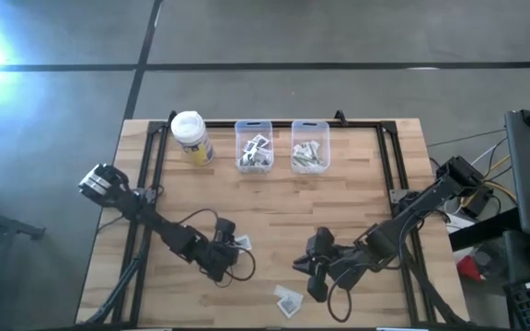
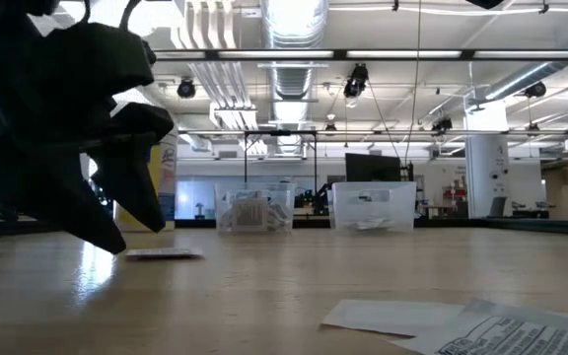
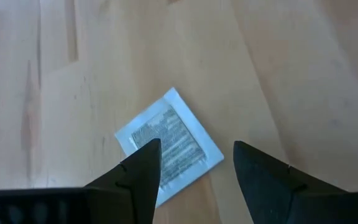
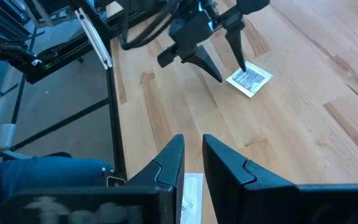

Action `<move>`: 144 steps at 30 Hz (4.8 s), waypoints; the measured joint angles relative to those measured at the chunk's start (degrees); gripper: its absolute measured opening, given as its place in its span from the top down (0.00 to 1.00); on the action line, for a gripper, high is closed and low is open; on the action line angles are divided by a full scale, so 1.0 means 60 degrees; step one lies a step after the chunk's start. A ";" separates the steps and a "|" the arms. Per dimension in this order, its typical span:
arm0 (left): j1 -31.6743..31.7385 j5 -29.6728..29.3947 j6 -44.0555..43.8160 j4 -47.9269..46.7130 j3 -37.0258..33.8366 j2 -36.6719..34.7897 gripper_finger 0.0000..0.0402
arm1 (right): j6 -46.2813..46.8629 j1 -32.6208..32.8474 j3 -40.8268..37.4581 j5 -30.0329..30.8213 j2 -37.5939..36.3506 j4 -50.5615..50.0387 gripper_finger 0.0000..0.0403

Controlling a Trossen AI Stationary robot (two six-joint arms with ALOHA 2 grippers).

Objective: Pick & Place First Aid Supplies
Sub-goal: Put the towelette pack into the left transparent bin

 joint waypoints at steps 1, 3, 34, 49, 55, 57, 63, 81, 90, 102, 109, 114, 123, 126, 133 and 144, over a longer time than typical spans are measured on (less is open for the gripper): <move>0.0032 0.0062 0.0000 0.0001 -0.0044 0.0000 0.51 | 0.0000 0.0000 0.0000 0.0000 0.0000 0.0002 0.86; 0.0074 0.0215 -0.0013 0.0051 -0.0141 0.0000 0.51 | 0.0000 0.0000 0.0000 0.0000 0.0000 0.0003 0.86; 0.0890 0.0899 -0.0685 0.1177 -0.1227 -0.0018 0.86 | 0.0000 0.0000 0.0000 0.0000 0.0000 0.0040 0.86; 0.0895 0.0595 -0.0374 0.1198 -0.1274 -0.0031 1.00 | 0.0324 -0.0004 0.0000 0.0000 0.0000 0.0068 0.86; 0.0775 0.0528 -0.0348 0.1338 -0.1295 -0.0370 1.00 | 0.0324 -0.0004 0.0000 0.0000 0.0000 0.0081 0.86; 0.0744 0.0462 -0.0283 0.1200 -0.1327 -0.0522 1.00 | 0.0348 -0.0004 0.0000 0.0000 0.0000 0.0091 0.86; 0.0715 0.0422 -0.0203 0.1366 -0.1310 -0.0758 1.00 | 0.1033 0.0012 0.0000 0.0669 0.0427 0.0263 0.86; 0.0671 0.0283 0.0532 0.1219 -0.1111 -0.0812 0.93 | 0.1606 -0.0007 -0.0004 0.0696 0.1351 0.0322 0.86; 0.0834 0.0038 -0.0023 0.0930 -0.0997 -0.0816 0.60 | 0.0786 -0.0095 -0.0004 0.0782 0.0714 -0.0036 0.86; 0.2359 0.1893 -0.0221 -0.1261 -0.0476 -0.0831 0.41 | 0.0000 -0.1049 -0.0004 0.0880 -0.0255 -0.2195 0.86; 0.3145 0.2951 0.1433 -0.1945 0.0008 -0.0831 0.41 | 0.0355 -0.1326 -0.0004 0.0878 -0.0605 -0.3052 0.86; 0.3806 0.4120 0.1708 -0.1938 0.0010 -0.0787 0.41 | 0.0658 -0.1315 -0.0004 0.0874 -0.0581 -0.3032 0.86; 0.3916 0.5055 0.2564 -0.1745 -0.0018 -0.0703 0.41 | 0.0754 -0.1315 -0.0004 0.0852 -0.0525 -0.3005 0.86; 0.3902 0.4952 0.2557 -0.1385 -0.0025 -0.0703 0.41 | 0.0758 -0.1315 -0.0004 0.0852 -0.0525 -0.2955 0.86; 0.3902 0.4712 0.2596 -0.1074 -0.0016 -0.0274 0.41 | 0.1005 -0.1315 -0.0004 0.0852 -0.0521 -0.2944 0.86; 0.3917 0.4685 0.2228 -0.1028 0.0001 0.0273 0.45 | 0.0929 -0.1315 -0.0004 0.0842 -0.0521 -0.2944 0.86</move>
